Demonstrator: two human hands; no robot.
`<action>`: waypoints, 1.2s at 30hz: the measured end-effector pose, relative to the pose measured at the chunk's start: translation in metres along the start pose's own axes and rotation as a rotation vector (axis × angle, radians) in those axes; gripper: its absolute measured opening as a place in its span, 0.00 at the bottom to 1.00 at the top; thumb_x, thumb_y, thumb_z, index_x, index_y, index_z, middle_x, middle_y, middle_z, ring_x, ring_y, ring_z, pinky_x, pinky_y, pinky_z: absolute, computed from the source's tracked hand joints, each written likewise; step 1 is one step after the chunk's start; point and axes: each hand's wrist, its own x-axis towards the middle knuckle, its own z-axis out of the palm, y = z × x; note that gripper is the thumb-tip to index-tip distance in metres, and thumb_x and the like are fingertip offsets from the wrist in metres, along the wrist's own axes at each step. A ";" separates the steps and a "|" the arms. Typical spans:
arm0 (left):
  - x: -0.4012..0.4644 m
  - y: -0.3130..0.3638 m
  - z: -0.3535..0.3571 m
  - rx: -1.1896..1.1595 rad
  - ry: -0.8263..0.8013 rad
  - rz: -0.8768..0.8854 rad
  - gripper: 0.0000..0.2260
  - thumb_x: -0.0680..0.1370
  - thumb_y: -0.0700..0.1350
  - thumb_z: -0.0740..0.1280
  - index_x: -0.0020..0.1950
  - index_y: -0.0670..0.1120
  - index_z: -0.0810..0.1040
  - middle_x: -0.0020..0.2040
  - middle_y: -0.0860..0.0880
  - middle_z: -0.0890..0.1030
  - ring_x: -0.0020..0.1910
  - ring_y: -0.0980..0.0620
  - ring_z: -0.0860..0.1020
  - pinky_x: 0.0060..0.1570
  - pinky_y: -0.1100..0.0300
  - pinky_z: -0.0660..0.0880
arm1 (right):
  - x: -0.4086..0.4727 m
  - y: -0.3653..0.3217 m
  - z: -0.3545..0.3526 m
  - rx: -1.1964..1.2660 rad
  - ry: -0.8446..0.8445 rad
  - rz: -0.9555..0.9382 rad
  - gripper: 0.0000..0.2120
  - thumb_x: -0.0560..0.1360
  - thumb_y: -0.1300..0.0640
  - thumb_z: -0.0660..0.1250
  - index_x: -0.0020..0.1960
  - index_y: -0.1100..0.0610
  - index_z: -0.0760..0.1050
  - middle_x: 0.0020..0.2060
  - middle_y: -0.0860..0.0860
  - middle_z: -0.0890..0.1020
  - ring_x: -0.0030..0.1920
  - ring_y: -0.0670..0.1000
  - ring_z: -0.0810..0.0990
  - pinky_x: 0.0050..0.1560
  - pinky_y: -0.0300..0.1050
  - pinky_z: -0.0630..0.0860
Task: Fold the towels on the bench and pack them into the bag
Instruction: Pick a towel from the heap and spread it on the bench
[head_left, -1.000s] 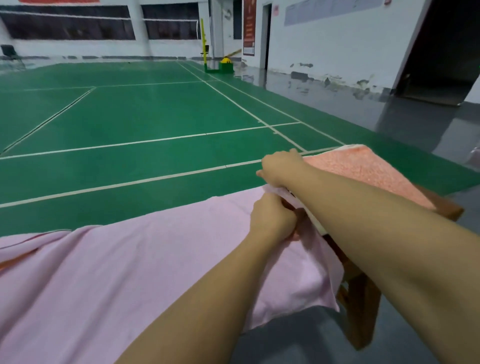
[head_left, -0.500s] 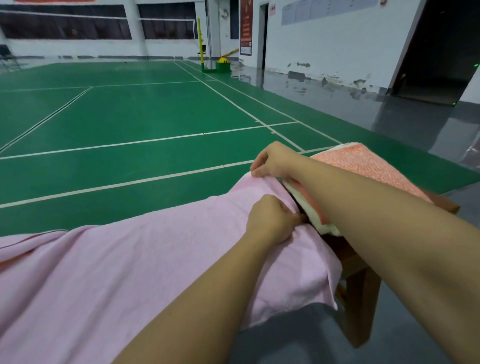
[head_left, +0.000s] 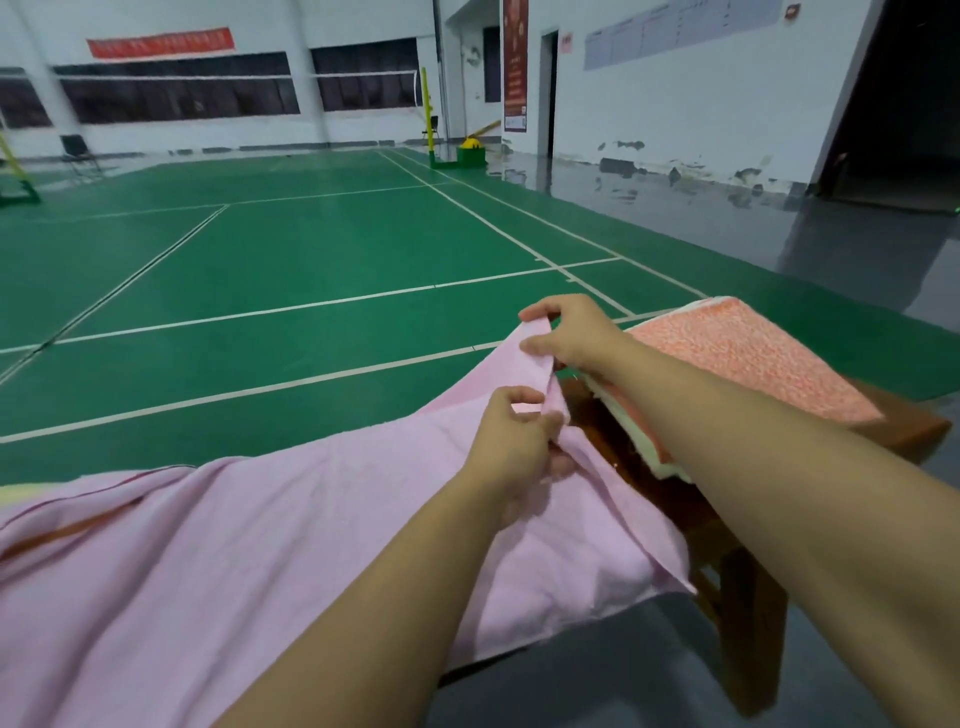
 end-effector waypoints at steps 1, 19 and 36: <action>-0.002 0.001 -0.001 -0.087 -0.011 -0.026 0.11 0.83 0.34 0.60 0.62 0.47 0.69 0.50 0.35 0.83 0.37 0.45 0.81 0.49 0.43 0.83 | -0.001 -0.001 0.001 0.074 0.010 0.030 0.22 0.73 0.65 0.75 0.66 0.56 0.78 0.57 0.54 0.82 0.50 0.53 0.82 0.44 0.43 0.79; -0.066 0.018 -0.054 0.206 0.060 -0.034 0.30 0.77 0.71 0.61 0.69 0.52 0.77 0.63 0.50 0.81 0.60 0.45 0.79 0.65 0.44 0.75 | 0.001 -0.010 -0.018 0.179 0.312 0.271 0.28 0.75 0.62 0.72 0.73 0.60 0.71 0.69 0.58 0.76 0.58 0.57 0.79 0.62 0.50 0.76; -0.097 0.064 0.036 -0.159 -0.105 -0.095 0.21 0.84 0.58 0.58 0.63 0.43 0.76 0.23 0.56 0.75 0.19 0.62 0.73 0.19 0.71 0.65 | -0.009 -0.018 -0.111 0.545 0.589 0.386 0.15 0.68 0.70 0.76 0.38 0.58 0.71 0.40 0.58 0.78 0.45 0.58 0.83 0.46 0.53 0.81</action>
